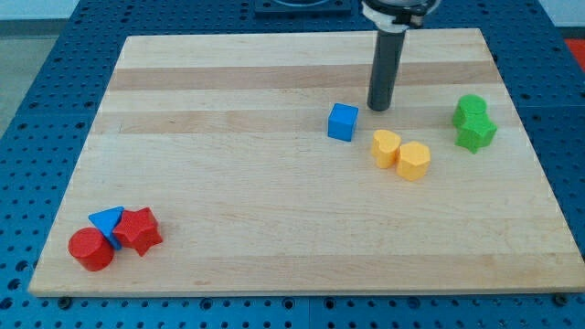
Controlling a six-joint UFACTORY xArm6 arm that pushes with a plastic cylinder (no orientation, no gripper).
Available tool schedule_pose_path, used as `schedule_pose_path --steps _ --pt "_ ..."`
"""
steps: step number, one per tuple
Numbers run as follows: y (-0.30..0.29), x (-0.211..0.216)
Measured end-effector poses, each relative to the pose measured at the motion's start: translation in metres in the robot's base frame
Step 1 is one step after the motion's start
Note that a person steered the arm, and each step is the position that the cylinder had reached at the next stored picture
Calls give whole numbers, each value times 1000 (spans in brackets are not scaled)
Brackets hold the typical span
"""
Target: Push the cube to the left side of the board
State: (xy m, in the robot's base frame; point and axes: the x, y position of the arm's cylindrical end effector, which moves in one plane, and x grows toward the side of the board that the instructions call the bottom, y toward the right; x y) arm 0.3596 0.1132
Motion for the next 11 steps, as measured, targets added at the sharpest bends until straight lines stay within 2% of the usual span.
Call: schedule_pose_path --steps 1,2,4,7,8,10,11 --pt "6 31" --pt "-18 57" --pt "-66 57" --pt "-164 29" --pt "-174 21" --pt "-117 124" --pt "-63 135"
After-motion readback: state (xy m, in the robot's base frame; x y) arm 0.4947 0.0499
